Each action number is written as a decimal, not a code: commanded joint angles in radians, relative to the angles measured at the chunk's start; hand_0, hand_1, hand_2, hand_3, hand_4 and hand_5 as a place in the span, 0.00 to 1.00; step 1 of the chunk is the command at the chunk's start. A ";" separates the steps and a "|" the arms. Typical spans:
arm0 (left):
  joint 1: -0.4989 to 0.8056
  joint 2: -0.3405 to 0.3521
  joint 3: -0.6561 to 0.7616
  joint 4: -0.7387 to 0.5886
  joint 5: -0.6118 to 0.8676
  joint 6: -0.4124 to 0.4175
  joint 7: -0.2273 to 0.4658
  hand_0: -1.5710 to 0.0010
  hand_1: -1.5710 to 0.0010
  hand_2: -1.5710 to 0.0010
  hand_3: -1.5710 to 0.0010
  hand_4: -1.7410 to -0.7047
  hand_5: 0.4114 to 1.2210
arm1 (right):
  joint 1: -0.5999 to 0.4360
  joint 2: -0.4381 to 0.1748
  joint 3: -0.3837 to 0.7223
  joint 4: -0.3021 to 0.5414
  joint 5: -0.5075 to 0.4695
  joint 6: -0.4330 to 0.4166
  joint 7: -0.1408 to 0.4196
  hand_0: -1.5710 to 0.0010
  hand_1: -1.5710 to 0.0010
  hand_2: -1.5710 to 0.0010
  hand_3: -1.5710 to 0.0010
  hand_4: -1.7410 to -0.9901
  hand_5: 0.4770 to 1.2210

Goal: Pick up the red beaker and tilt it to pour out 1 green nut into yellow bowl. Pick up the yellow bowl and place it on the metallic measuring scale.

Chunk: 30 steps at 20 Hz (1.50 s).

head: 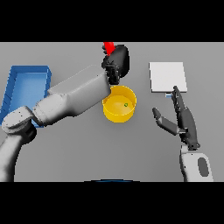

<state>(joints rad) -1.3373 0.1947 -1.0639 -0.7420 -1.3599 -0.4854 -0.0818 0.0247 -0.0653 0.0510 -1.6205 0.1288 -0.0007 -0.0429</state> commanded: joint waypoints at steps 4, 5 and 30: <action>-0.088 0.031 0.078 0.030 0.012 0.077 0.020 0.00 0.19 0.20 0.00 0.09 0.96 | 0.003 -0.006 -0.004 -0.006 -0.011 0.010 -0.015 1.00 1.00 1.00 1.00 0.69 0.18; -0.122 0.050 0.104 0.058 0.012 0.094 0.032 0.00 0.15 0.16 0.13 0.07 0.97 | -0.001 -0.004 -0.007 -0.003 -0.024 0.018 -0.014 1.00 1.00 1.00 1.00 0.69 0.19; 0.112 0.395 1.017 0.422 0.752 0.454 0.470 0.00 0.00 0.00 0.07 0.00 1.00 | -0.035 -0.022 0.020 0.032 0.001 0.035 -0.040 1.00 1.00 1.00 1.00 0.58 0.26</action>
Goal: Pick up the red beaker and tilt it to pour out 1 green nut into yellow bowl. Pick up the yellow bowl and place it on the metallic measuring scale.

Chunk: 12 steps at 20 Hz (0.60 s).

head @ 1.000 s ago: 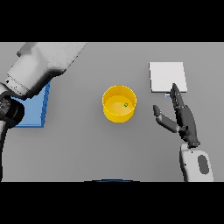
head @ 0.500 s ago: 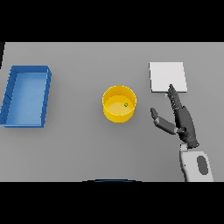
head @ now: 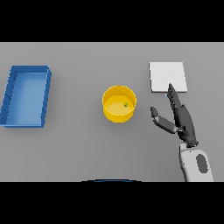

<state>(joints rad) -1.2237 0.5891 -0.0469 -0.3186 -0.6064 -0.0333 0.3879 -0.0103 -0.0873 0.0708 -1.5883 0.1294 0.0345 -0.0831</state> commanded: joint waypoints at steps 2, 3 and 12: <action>0.072 -0.006 0.034 -0.045 0.053 0.022 0.018 0.00 0.00 0.00 0.08 0.00 1.00 | 0.006 -0.008 0.001 -0.005 -0.002 0.009 -0.014 1.00 1.00 1.00 1.00 0.58 0.28; 0.120 -0.011 0.048 -0.071 0.078 0.040 0.031 0.00 0.00 0.00 0.06 0.00 1.00 | -0.002 -0.009 0.000 0.003 0.001 0.007 -0.004 1.00 1.00 1.00 1.00 0.58 0.28; 0.451 -0.017 0.049 -0.493 0.172 0.079 0.189 0.00 0.00 0.00 0.15 0.00 1.00 | 0.014 -0.007 0.019 -0.002 0.032 -0.002 -0.010 1.00 1.00 1.00 1.00 0.55 0.33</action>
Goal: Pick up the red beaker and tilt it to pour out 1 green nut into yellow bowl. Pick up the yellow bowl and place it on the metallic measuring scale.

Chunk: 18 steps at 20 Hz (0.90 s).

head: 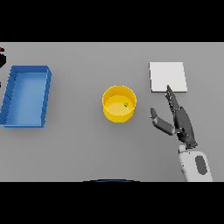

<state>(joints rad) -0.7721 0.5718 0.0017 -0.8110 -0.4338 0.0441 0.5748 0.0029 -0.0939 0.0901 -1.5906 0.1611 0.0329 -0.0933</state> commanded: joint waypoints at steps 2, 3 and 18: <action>0.052 -0.006 0.004 -0.072 0.010 0.015 0.034 0.00 0.00 0.00 0.16 0.00 0.91 | 0.004 0.001 -0.005 -0.001 -0.009 0.002 -0.005 1.00 1.00 1.00 1.00 0.54 0.33; 0.079 -0.015 0.004 -0.097 0.008 0.012 0.035 0.00 0.00 0.00 0.13 0.06 0.86 | -0.006 -0.002 -0.009 0.013 -0.007 0.001 0.000 1.00 1.00 1.00 1.00 0.54 0.34; 0.203 -0.023 0.020 -0.309 0.120 -0.249 0.035 0.84 0.86 0.88 0.92 0.92 0.30 | -0.013 -0.006 -0.010 0.003 -0.006 -0.001 0.002 1.00 1.00 1.00 1.00 0.57 0.33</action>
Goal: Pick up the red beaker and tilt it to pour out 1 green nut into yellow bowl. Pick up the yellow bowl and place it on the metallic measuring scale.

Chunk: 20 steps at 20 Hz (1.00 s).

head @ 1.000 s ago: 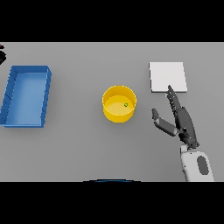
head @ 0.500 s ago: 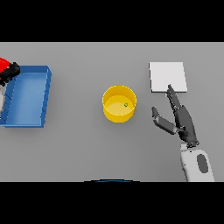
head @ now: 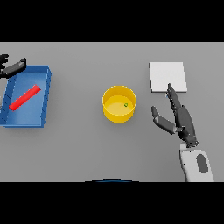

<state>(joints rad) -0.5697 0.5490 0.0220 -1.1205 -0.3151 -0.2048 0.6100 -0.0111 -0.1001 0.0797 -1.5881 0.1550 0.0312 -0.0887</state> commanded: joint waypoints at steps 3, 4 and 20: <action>-0.001 0.009 -0.007 0.010 -0.028 -0.016 0.000 0.92 0.93 0.94 0.96 0.95 0.30 | 0.000 -0.005 0.003 0.004 0.018 -0.009 0.001 1.00 1.00 1.00 1.00 0.58 0.32; 0.002 0.007 -0.010 0.006 -0.036 -0.013 0.000 0.93 0.94 0.95 0.97 0.96 0.30 | 0.008 -0.002 0.010 0.002 0.025 -0.010 -0.004 1.00 1.00 1.00 1.00 0.59 0.32; 0.046 -0.035 0.005 -0.090 -0.016 0.062 -0.028 1.00 1.00 1.00 1.00 0.96 0.37 | -0.325 -0.240 0.265 0.083 0.369 0.192 0.018 1.00 1.00 1.00 1.00 0.68 0.20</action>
<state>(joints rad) -0.5240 0.5137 0.0266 -1.2103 -0.3309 -0.1432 0.5822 -0.3368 -0.3401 0.3448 -1.5058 0.5239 0.2222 -0.0702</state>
